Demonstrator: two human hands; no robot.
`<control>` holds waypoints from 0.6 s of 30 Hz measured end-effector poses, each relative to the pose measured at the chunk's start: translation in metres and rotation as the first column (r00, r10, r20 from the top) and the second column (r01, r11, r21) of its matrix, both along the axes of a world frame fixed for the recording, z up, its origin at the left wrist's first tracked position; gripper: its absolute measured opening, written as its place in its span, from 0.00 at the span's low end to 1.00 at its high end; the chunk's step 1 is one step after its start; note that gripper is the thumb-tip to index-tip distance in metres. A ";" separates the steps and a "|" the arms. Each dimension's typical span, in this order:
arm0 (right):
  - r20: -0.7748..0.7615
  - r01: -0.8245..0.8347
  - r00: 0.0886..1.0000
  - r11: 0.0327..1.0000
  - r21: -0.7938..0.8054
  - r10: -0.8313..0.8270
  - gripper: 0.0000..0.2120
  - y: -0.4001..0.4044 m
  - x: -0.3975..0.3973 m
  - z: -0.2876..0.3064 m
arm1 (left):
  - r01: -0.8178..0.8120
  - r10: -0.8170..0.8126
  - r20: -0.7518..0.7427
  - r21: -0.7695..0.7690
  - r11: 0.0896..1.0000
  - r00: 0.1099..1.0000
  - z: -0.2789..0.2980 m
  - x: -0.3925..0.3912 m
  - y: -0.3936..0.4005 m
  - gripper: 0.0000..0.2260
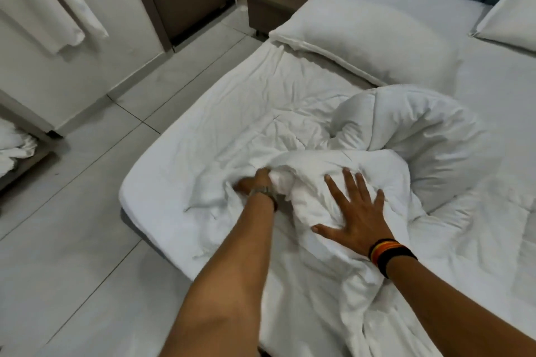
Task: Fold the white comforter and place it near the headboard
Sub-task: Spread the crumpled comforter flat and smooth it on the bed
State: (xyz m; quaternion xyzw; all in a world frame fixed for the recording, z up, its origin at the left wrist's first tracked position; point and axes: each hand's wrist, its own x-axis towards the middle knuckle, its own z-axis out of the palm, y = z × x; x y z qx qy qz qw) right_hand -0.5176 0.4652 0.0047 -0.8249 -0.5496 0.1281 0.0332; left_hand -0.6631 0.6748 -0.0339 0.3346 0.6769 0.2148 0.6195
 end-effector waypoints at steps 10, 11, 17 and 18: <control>-0.269 -0.099 0.959 0.995 -0.010 0.093 0.49 0.105 -0.115 -0.014 | -0.210 0.153 0.188 0.334 0.919 0.970 0.060 -0.230 0.153 0.41; -0.280 -0.098 0.957 0.994 -0.051 0.080 0.48 0.113 -0.124 -0.024 | -0.169 0.125 0.177 0.259 0.951 0.976 0.040 -0.249 0.152 0.38; -0.180 0.132 0.976 0.991 0.024 -0.126 0.47 0.233 -0.153 -0.056 | -0.104 0.155 0.316 -0.173 0.979 0.936 -0.058 -0.306 0.237 0.41; -0.193 0.170 0.968 0.985 0.030 -0.161 0.48 0.259 -0.156 -0.058 | -0.141 0.207 0.246 -0.262 0.955 0.947 -0.064 -0.311 0.260 0.48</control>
